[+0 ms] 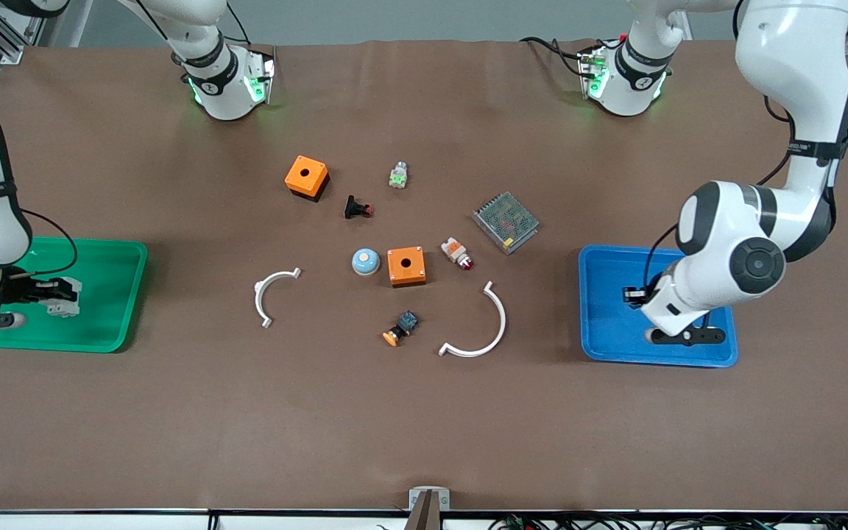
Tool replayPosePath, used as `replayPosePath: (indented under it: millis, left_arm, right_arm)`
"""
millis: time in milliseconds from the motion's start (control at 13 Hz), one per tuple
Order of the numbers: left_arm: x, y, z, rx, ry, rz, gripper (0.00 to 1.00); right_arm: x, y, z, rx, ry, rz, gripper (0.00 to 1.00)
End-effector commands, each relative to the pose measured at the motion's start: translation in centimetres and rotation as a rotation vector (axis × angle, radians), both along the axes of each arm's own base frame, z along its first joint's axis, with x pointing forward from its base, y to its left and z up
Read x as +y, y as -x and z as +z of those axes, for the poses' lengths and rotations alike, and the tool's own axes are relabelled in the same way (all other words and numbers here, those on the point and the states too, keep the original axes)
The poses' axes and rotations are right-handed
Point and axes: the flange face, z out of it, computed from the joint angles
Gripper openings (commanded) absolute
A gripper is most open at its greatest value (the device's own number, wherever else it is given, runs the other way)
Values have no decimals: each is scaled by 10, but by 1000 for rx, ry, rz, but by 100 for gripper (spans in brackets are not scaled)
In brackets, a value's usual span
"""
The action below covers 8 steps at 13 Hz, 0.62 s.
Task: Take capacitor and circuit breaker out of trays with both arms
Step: 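Close the left gripper on the capacitor while the right gripper grips the breaker, then carry the capacitor and breaker toward the white pipe clips with both grippers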
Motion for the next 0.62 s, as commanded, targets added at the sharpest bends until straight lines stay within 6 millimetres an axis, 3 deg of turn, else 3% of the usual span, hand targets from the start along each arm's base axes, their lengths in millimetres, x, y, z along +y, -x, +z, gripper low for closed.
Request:
replayPosePath:
  millis: [0,154,308,538]
  left_arm:
    - [-76,-5,2,-8,-30,57,20]
    - [-114,-8,-2,-22,-27,114,20]
    - [-153,-17,-13,-42,-18,170,20]
    - [-205,-10,-45,-51,-16,241,20]
  right_arm:
    - [80,-15,62,20,17,-6,0]
    - [143,-20,63,48,16,-31,0]
    - [219,-23,59,61,27,-89,0]
    - [340,-21,55,34,62,-198,0]
